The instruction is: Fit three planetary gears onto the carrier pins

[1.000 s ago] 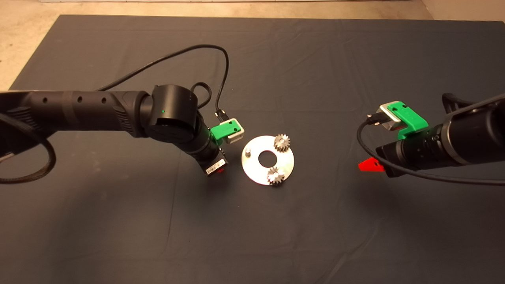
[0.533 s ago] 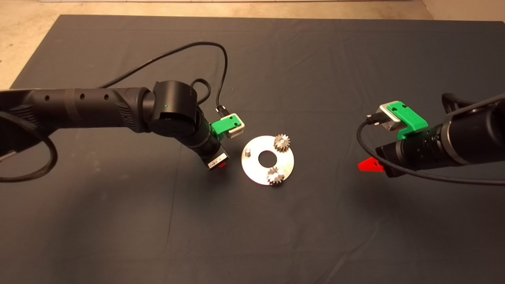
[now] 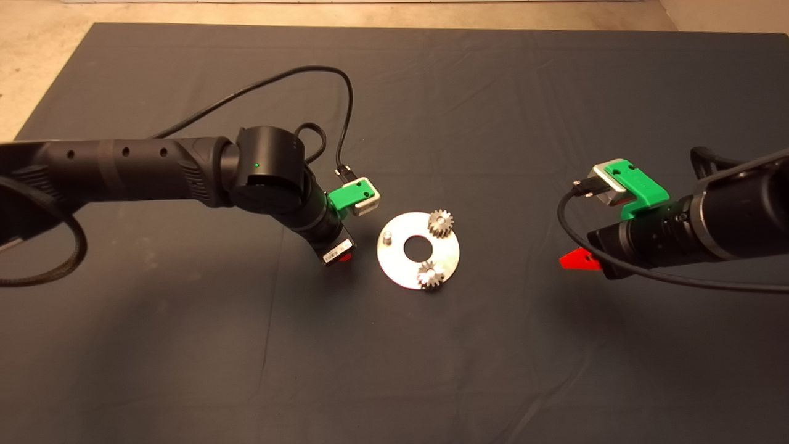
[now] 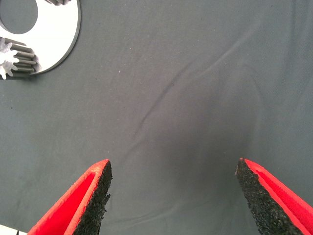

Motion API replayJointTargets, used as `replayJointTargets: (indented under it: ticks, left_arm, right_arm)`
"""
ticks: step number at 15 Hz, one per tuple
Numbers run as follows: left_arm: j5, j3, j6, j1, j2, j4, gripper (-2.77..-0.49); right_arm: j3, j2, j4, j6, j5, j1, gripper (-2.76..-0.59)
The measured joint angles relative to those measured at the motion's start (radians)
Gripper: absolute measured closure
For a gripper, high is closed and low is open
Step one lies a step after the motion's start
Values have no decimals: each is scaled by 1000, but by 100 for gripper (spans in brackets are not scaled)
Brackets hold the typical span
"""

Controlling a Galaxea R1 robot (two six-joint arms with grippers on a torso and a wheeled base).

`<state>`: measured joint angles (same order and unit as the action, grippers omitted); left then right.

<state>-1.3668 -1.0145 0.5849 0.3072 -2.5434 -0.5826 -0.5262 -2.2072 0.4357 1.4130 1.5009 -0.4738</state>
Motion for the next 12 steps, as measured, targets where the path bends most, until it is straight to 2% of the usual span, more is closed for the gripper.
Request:
replayJointTargets:
  ticks: [4, 6, 8, 12]
  left_arm:
    - [3, 0, 0, 0, 0, 0, -162]
    - [15, 0, 0, 0, 0, 0, -162]
    - [17, 0, 0, -2, 3, 0, -162]
    - [18, 0, -3, -31, 17, 0, -162]
  right_arm:
    - [1, 0, 0, 0, 0, 0, -189]
    - [7, 0, 0, 0, 0, 0, -189]
    - [13, 0, 0, 0, 0, 0, -189]
    - [22, 0, 0, 0, -1, 0, -189]
